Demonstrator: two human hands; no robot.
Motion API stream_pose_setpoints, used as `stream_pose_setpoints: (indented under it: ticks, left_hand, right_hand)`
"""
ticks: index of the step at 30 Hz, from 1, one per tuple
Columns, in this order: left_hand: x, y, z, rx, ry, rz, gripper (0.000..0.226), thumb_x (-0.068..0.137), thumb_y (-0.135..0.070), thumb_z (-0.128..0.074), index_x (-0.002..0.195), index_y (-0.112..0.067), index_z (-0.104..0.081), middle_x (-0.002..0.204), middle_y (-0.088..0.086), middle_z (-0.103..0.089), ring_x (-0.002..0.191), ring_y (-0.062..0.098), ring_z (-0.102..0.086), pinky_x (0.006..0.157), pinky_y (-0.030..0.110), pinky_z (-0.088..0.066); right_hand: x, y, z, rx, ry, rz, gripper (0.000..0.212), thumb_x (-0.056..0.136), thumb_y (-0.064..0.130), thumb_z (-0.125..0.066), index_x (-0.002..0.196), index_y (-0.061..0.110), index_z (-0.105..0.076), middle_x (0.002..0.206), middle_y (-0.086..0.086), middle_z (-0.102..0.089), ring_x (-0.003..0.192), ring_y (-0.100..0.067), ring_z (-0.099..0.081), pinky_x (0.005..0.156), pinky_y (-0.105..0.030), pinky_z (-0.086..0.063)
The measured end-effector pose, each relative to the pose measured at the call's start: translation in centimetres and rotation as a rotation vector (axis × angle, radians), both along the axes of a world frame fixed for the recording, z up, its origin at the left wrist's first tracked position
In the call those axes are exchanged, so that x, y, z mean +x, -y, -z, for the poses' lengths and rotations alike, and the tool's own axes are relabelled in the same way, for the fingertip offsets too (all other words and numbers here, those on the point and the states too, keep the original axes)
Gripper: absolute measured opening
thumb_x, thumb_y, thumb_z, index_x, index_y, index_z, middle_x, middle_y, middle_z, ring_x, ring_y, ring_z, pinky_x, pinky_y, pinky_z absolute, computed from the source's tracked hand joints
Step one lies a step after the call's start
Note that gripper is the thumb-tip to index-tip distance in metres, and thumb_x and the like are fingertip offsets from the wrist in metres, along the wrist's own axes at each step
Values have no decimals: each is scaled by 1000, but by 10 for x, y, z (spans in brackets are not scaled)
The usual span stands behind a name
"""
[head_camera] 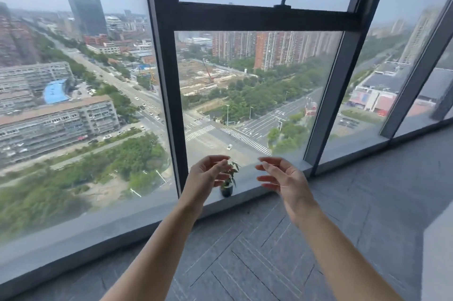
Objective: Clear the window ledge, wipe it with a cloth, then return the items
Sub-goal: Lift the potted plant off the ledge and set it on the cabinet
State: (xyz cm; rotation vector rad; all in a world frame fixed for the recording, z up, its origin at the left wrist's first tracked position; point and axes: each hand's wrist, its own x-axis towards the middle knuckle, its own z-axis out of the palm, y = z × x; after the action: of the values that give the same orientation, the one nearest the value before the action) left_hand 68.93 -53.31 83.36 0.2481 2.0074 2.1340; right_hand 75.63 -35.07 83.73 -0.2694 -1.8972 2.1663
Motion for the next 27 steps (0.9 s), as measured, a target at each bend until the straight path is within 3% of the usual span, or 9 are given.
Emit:
stream_pose_setpoints:
  ticks: [9, 16, 21, 23, 27]
  left_hand:
    - [-241, -122, 24, -30, 87, -56, 20, 96, -17, -57, 112, -12, -67, 100, 4, -75, 90, 22, -70, 85, 36, -55]
    - [-428, -173, 87, -59, 147, -152, 25, 95, -20, -57, 117, -10, -64, 101, 1, -73, 83, 16, -66, 78, 30, -52]
    - [-527, -196, 163, -125, 111, -220, 24, 95, -17, -55, 117, -10, -63, 106, 4, -72, 84, 13, -66, 63, 17, -46]
    - [-561, -203, 210, -144, 120, -247, 23, 95, -18, -55, 115, -11, -64, 108, 5, -72, 89, 15, -66, 68, 20, -48]
    - [-614, -206, 331, -214, 175, -316, 17, 93, -27, -57, 106, -22, -66, 113, 4, -71, 101, 22, -66, 88, 38, -53]
  right_hand:
    - [-257, -106, 18, 49, 130, -47, 20, 95, 22, -60, 113, 18, -69, 110, 2, -75, 98, -24, -71, 75, -30, -53]
    - [-460, -142, 69, 8, 172, 46, 18, 92, 23, -62, 109, 21, -68, 114, -1, -70, 99, -23, -66, 75, -30, -54]
    - [-570, -163, 149, -9, 162, 139, 19, 94, 19, -58, 112, 16, -66, 114, -4, -69, 90, -19, -62, 74, -31, -51]
    - [-603, -173, 197, 10, 176, 148, 17, 95, 20, -57, 109, 19, -66, 114, -5, -69, 90, -18, -62, 76, -32, -51]
    - [-657, -195, 313, 56, 241, 137, 13, 96, 20, -54, 97, 27, -66, 115, -4, -69, 93, -19, -61, 77, -34, -50]
